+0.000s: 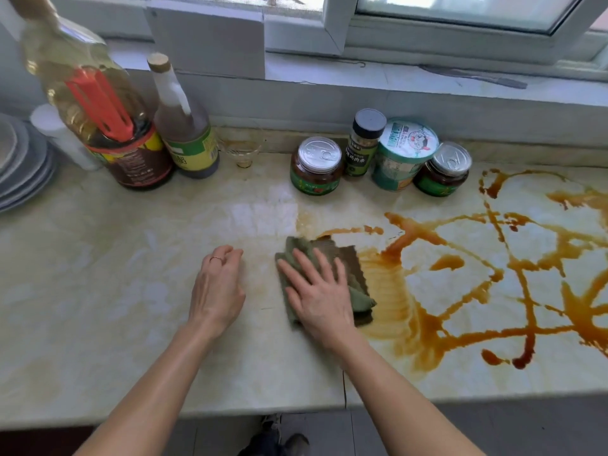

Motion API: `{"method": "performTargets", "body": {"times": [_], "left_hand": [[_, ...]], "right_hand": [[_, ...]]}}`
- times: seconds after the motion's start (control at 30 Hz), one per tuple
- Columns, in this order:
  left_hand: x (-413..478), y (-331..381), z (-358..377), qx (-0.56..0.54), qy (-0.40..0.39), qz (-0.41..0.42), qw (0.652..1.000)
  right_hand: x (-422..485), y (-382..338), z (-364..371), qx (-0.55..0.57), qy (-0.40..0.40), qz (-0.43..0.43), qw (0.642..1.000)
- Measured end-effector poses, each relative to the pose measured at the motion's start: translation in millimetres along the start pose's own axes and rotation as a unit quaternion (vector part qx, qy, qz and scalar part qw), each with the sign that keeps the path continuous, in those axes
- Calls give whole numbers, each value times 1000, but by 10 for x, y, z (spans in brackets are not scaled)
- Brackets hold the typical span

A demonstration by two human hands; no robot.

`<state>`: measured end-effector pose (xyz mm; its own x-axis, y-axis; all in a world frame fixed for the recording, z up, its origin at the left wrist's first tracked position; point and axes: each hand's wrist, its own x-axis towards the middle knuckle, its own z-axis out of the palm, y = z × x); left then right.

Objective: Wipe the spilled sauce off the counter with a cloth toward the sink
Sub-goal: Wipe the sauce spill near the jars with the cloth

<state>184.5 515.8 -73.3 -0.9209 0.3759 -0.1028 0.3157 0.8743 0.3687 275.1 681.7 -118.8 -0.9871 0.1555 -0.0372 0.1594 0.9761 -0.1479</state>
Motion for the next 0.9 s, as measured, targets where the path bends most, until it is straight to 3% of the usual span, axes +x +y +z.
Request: {"method": "performTargets", "body": {"times": [0.13,0.2,0.37,0.47,0.53,0.7,0.77,0.9], "left_hand": [[146,-184,-115,4,-14,-35,999],[172,-253,-155,-3,-15,-49,999],[210,-270,-148,-14,-23,-46,999],[275,-233,-143,-17,-20,-38,999],[319,-208,-158,-14,-14,-27,999],[360,-127,-184,-3,-57,-19,998],[380,-104,-179,35,-85,-10,996],[466,-59,-224,98,-128,-7,987]], "right_hand": [[32,154,-26,-1,51,108,993],[-88,0,10,5,70,83,994],[-120,-541,122,14,66,-74,995],[167,-616,121,12,59,-93,994],[340,-492,76,0,47,-43,998],[464,-158,-49,-7,47,182,982],[428,-291,3,-12,60,187,980],[609,-677,48,5,24,77,997]]}}
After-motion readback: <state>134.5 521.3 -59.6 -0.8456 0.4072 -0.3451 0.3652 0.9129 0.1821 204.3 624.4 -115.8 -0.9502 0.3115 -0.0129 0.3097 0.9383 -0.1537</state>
